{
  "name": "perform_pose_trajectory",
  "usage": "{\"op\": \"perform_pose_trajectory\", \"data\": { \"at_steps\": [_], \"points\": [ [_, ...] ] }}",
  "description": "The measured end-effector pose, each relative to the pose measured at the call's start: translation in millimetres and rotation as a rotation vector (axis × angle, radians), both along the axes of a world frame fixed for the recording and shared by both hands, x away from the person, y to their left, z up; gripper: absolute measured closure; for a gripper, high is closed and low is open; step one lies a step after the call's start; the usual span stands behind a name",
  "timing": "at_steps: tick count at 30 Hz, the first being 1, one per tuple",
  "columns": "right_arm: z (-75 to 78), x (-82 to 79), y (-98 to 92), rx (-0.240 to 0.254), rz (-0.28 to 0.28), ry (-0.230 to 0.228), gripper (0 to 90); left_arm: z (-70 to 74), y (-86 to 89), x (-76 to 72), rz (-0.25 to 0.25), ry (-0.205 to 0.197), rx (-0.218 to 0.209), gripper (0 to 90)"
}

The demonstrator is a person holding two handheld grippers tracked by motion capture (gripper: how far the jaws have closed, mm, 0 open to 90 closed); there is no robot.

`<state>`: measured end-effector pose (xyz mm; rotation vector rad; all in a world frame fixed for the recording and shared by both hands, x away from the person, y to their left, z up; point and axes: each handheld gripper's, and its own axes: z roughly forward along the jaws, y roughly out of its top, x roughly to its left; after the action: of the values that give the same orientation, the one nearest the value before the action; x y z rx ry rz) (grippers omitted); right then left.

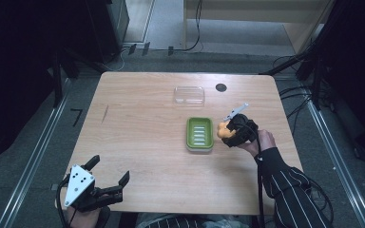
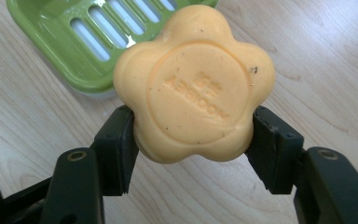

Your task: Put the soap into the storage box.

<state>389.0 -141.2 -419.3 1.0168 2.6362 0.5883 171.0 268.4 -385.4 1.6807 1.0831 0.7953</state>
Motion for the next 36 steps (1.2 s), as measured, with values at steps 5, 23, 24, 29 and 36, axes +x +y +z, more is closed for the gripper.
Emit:
{"op": "perform_pose_trajectory", "data": {
  "at_steps": [5, 23, 24, 29, 36],
  "points": [
    [3.1, 3.0, 3.9, 0.008, 0.011, -0.016, 40.2, -0.1, 0.1, -0.2, 0.001, -0.001, -0.005, 0.0],
    [10.5, 11.6, 19.9, 0.024, 0.046, -0.034, 40.1, -0.2, 0.8, -0.6, 0.001, -0.002, -0.005, 0.0],
    [10.9, 12.0, 20.5, 0.024, 0.049, -0.034, 40.1, -0.2, 0.7, -0.6, 0.001, -0.003, -0.005, 0.0],
    [13.0, 15.0, 26.1, 0.029, 0.060, -0.038, 40.1, -0.2, 0.9, -0.7, 0.001, -0.003, -0.004, 0.0],
    [15.3, 19.8, 35.3, 0.033, 0.082, -0.043, 40.2, -0.3, 1.0, -0.9, 0.003, -0.002, -0.004, 0.0]
  ]
}}
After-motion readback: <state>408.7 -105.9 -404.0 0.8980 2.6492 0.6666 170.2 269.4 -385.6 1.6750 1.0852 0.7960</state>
